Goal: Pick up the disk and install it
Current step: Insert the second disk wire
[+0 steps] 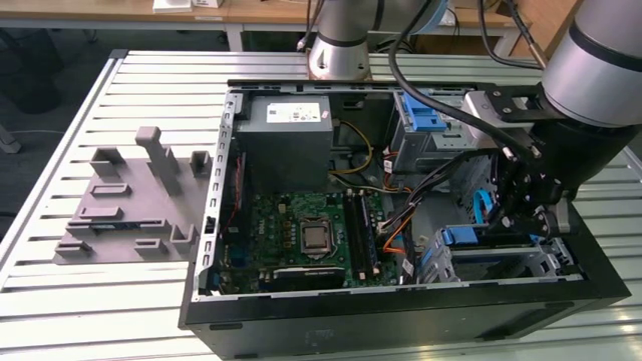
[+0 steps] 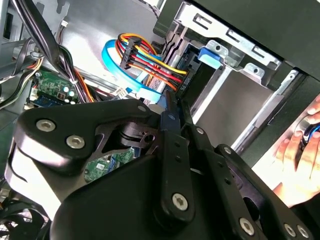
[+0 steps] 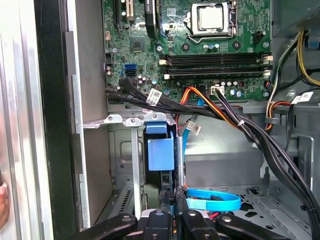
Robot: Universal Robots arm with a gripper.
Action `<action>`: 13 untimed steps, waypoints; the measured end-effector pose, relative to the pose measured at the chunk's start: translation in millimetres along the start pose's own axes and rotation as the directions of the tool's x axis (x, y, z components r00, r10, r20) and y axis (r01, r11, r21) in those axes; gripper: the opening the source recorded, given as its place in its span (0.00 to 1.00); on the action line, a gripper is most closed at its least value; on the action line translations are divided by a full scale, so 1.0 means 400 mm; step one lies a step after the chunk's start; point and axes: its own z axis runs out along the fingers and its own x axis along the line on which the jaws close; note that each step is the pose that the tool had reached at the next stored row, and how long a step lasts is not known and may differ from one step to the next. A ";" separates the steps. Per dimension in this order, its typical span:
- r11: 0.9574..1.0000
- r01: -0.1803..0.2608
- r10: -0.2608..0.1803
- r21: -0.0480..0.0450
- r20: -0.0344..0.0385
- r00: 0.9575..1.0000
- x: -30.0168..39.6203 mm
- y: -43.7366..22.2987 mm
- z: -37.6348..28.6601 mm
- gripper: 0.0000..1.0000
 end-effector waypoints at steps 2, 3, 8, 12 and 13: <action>1.000 0.000 0.000 0.000 0.000 1.000 0.000 0.000 0.002 0.16; 1.000 0.000 0.000 0.000 0.000 1.000 0.000 0.000 0.003 0.16; 1.000 0.000 0.000 0.000 0.000 1.000 0.001 0.000 0.006 0.16; 1.000 0.000 0.000 0.000 0.000 1.000 0.001 0.000 0.007 0.16; 1.000 0.000 0.000 0.000 0.000 1.000 0.001 0.000 0.007 0.16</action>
